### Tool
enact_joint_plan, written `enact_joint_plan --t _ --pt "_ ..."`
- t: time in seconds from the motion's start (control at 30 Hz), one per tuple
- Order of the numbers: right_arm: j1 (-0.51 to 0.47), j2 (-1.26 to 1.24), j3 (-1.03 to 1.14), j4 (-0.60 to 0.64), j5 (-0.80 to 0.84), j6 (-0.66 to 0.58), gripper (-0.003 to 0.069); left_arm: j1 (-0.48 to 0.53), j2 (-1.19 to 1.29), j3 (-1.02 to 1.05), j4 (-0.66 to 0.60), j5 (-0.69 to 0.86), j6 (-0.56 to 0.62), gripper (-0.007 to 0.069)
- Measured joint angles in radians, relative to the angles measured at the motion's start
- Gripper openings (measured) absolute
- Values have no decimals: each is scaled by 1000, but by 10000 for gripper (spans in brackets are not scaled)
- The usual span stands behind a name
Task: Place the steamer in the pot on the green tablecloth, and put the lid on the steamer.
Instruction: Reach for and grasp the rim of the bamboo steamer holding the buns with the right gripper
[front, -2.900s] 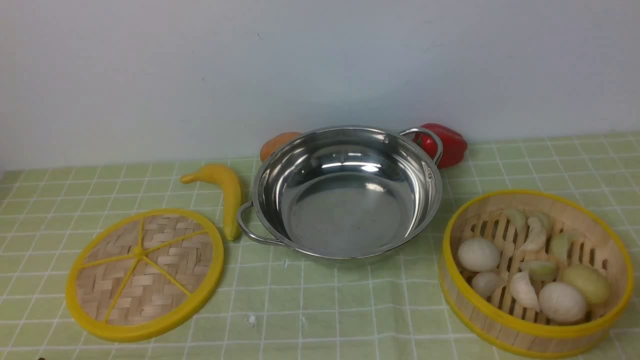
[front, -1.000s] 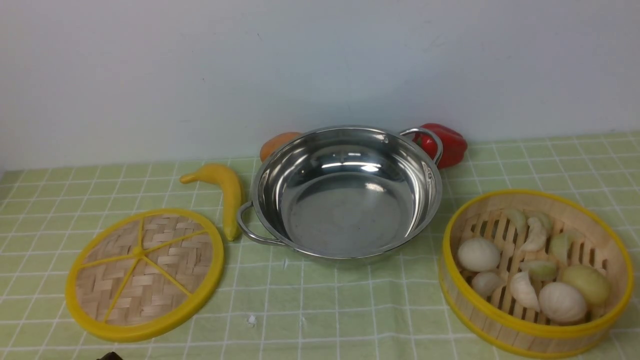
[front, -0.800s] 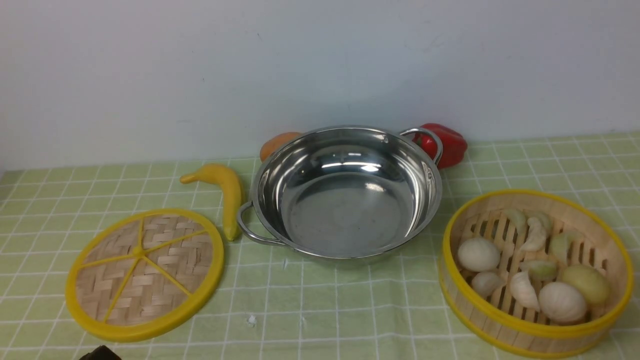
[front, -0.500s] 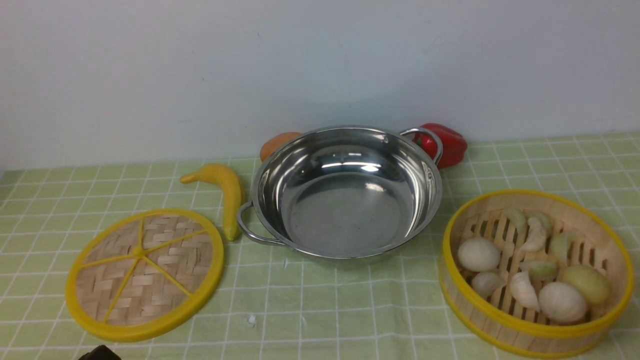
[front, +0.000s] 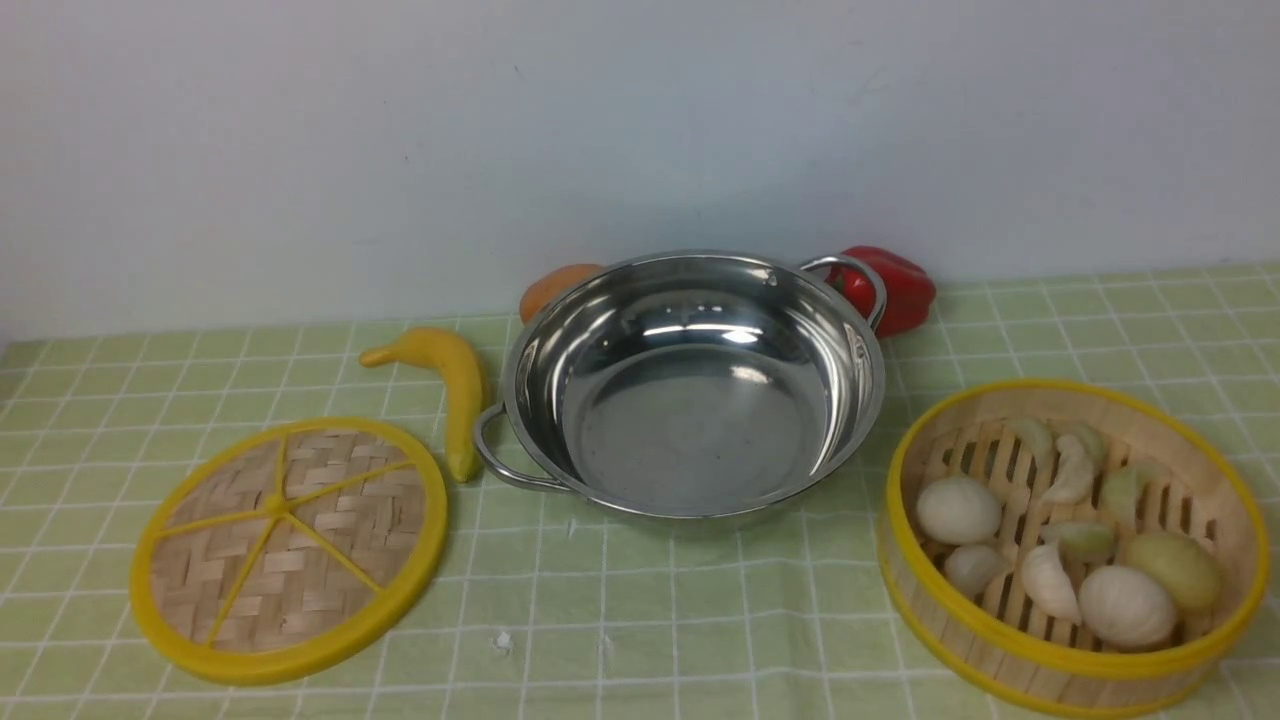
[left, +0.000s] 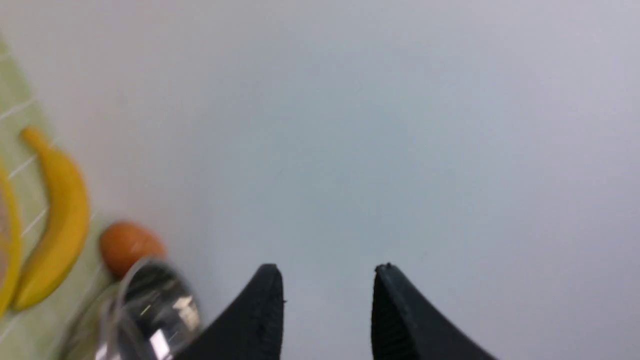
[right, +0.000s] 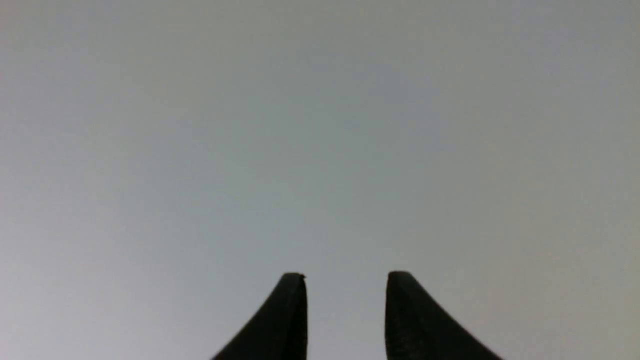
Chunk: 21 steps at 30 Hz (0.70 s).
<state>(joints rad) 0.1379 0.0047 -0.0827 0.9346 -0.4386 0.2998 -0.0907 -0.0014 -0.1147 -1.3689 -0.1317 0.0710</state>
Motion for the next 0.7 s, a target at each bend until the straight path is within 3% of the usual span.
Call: enact_joint_plan --t 0.1,0.17,0.3,0.43,0.47,0.5,0.57,0.7 --pt "0 6 -87 -105 -243 -128 242 0 -1 -105 19 -166 2 243" --pt "0 15 -123 -146 -297 -181 242 0 2 -143 59 -217 2 243" --pt "0 92 -245 -255 -313 -433 242 0 67 -230 317 -322 4 243" --pt "0 231 -381 -258 -129 -737 242 0 201 -291 704 -297 12 243" --pt "0 239 -387 -255 -115 -750 242 0 216 -293 743 -290 12 243" --pt "0 289 -426 -232 8 -834 242 0 272 -313 876 -220 12 243" --pt "0 367 -468 -181 147 -930 242 0 351 -335 1027 -101 11 243" --pt "0 530 -495 -47 393 -1012 242 0 555 -362 1227 229 8 243"
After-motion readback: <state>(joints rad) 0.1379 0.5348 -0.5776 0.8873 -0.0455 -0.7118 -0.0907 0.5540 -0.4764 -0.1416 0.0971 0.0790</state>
